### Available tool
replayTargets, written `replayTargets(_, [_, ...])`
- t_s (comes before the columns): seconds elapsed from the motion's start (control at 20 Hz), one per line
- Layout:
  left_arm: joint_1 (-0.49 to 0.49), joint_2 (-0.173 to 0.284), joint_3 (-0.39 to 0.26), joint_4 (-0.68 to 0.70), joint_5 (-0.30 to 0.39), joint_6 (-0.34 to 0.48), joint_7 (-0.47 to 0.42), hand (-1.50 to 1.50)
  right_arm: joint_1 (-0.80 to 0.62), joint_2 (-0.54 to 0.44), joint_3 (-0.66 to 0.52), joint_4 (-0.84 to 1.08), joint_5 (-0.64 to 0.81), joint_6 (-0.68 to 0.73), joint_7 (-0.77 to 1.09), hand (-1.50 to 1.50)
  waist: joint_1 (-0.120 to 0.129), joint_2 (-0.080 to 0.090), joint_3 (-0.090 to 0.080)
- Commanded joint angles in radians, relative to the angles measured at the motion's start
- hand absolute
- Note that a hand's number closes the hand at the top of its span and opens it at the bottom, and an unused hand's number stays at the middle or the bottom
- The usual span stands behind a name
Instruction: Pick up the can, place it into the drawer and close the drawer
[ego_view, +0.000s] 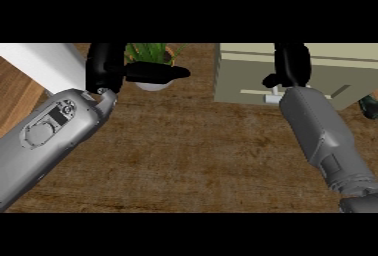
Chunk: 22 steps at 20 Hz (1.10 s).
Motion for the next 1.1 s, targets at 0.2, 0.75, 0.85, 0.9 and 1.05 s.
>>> replayTargets(0.2, [0.077,-0.007,-0.001,-0.047,-0.025,-0.005,-0.023,-1.5,-0.154,-0.009,-0.042,0.091,-0.025,0.041,0.003,-1.5,0.018,0.015,0.004])
replayTargets(0.75, [0.132,0.014,0.04,-0.078,-0.029,-0.015,-0.049,-1.5,-0.173,0.051,-0.232,0.043,-0.27,0.114,-0.266,-1.5,0.002,0.009,0.006])
replayTargets(0.85, [0.152,0.021,0.027,-0.088,-0.037,-0.012,-0.037,-1.5,-0.178,0.076,-0.274,0.032,-0.321,0.133,-0.29,-1.5,-0.005,0.0,0.006])
replayTargets(0.9, [0.15,0.012,0.033,-0.079,-0.043,-0.012,-0.058,-1.5,-0.21,0.069,-0.283,0.042,-0.327,0.156,-0.271,-1.5,0.003,0.009,0.005])
replayTargets(1.05, [0.188,0.031,0.044,-0.12,-0.039,-0.007,-0.046,-1.5,-0.185,0.077,-0.339,0.025,-0.399,0.187,-0.356,-1.5,-0.011,-0.002,0.005])
